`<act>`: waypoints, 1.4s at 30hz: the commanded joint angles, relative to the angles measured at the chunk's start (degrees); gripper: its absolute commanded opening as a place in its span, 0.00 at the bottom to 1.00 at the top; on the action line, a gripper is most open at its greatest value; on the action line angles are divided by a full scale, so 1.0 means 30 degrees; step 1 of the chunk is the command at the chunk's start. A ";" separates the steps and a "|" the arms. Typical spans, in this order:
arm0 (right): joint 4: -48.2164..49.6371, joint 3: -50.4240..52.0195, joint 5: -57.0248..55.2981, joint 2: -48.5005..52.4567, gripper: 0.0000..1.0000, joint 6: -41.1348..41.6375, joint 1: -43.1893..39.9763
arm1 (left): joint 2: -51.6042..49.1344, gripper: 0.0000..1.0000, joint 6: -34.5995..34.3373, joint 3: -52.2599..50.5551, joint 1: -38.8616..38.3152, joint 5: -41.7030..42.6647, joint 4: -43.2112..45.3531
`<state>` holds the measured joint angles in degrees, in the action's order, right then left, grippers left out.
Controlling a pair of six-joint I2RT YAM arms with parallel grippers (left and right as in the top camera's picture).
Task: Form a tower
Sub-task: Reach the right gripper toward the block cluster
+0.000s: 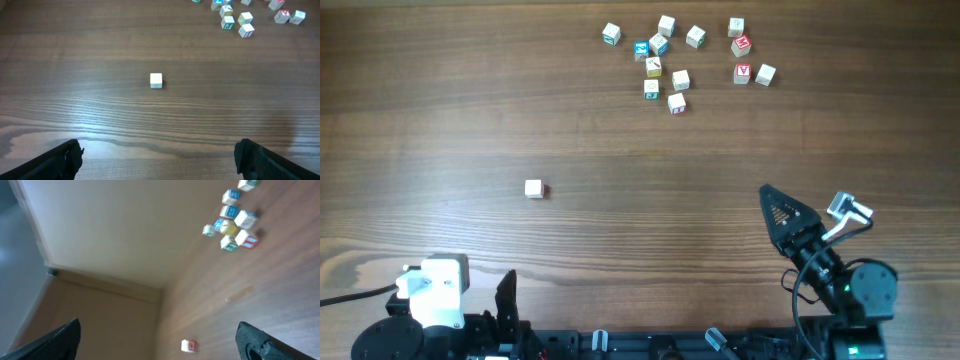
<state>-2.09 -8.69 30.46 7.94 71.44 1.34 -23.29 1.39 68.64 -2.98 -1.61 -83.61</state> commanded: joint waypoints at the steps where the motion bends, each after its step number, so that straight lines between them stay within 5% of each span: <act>1: -0.2004 -0.4408 0.0510 0.4342 0.99 -0.5603 0.0066 | 0.0146 1.00 -0.0182 0.0000 0.0087 0.0306 0.0007; 8: -0.8320 -1.5584 0.0066 1.5956 0.99 -1.3369 0.0066 | 0.0146 1.00 -0.0182 0.0000 0.0087 0.0306 0.0007; 18: -1.6742 -3.0177 -0.6579 2.8538 1.00 -1.9147 0.2922 | 0.0146 1.00 -0.0182 0.0000 0.0087 0.0306 0.0007; 34: -0.9362 -3.1656 -0.7905 3.9226 1.00 -1.9824 0.4874 | 0.0146 1.00 -0.0182 0.0000 0.0087 0.0306 0.0007; 42: -0.6929 -3.1656 -0.9464 4.2147 0.86 -2.0240 0.5654 | 0.0146 1.00 -0.0182 0.0000 0.0087 0.0306 0.0007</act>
<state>-24.60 -102.17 5.91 131.22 11.64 16.93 -23.18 1.39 68.58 -2.98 -1.58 -83.66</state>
